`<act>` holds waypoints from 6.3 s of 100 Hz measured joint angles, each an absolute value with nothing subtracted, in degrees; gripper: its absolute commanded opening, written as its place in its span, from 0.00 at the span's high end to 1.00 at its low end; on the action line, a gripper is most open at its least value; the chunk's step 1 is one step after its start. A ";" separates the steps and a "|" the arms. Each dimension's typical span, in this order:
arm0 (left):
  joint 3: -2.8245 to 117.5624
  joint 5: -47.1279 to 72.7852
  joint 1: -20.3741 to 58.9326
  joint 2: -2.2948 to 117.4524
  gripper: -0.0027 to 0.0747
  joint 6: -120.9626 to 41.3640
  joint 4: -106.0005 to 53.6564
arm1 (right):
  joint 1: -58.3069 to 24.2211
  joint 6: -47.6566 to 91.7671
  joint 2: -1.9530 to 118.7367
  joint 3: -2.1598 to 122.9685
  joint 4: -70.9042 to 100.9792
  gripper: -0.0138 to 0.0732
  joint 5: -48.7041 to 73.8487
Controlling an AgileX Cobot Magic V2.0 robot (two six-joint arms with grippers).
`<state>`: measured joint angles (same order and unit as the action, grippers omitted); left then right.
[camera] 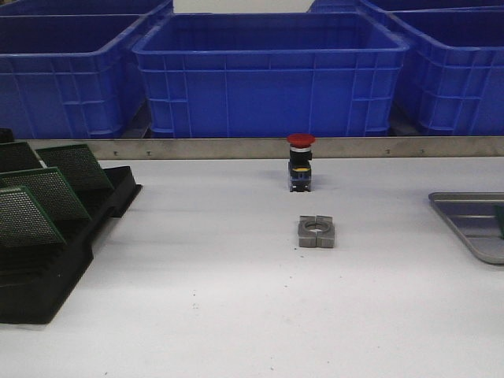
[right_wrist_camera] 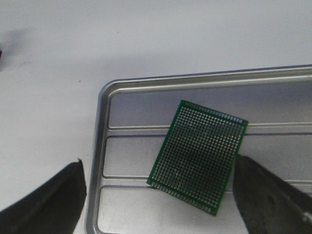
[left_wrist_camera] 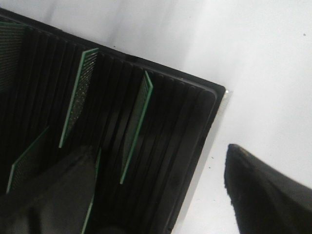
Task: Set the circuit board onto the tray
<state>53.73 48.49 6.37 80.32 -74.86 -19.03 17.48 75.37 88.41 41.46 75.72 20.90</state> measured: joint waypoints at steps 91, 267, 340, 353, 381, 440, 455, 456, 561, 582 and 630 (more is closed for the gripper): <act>61.89 57.54 6.37 87.01 0.99 -77.42 -20.60 | 17.48 77.59 86.02 41.73 75.62 0.12 25.31; 71.12 66.73 25.73 87.14 0.55 -84.97 -60.13 | -12.71 98.74 72.15 43.61 75.50 0.91 56.28; 71.12 63.94 25.73 87.14 0.32 -84.97 -60.76 | 3.08 51.48 73.08 42.89 57.91 0.91 49.19; 71.12 63.94 25.73 87.14 0.32 -84.97 -60.76 | 10.43 50.19 76.70 42.89 57.68 0.91 44.72; 71.12 63.94 25.73 87.14 0.32 -84.97 -60.89 | 17.13 49.83 86.04 42.89 57.68 0.82 30.44; 71.12 63.94 25.73 87.14 0.49 -84.71 -61.47 | 17.46 51.69 84.61 42.89 58.23 0.23 21.54; 71.12 63.92 25.73 87.14 0.96 -81.88 -61.37 | 17.46 57.15 80.48 42.89 58.13 0.60 25.29; 71.12 63.92 25.73 87.14 0.99 -81.50 -61.22 | 17.46 57.42 80.04 42.89 58.13 0.65 25.52; 41.72 22.44 6.05 49.04 0.99 -69.41 -59.74 | -1.95 63.77 38.48 25.16 62.42 0.91 10.74; 29.17 13.78 2.97 33.00 0.99 -69.41 -63.50 | -1.95 63.77 24.61 19.83 62.57 0.91 10.41; 12.85 3.88 2.17 10.37 0.99 -69.41 -67.36 | -1.95 63.80 5.92 13.21 62.57 0.91 12.46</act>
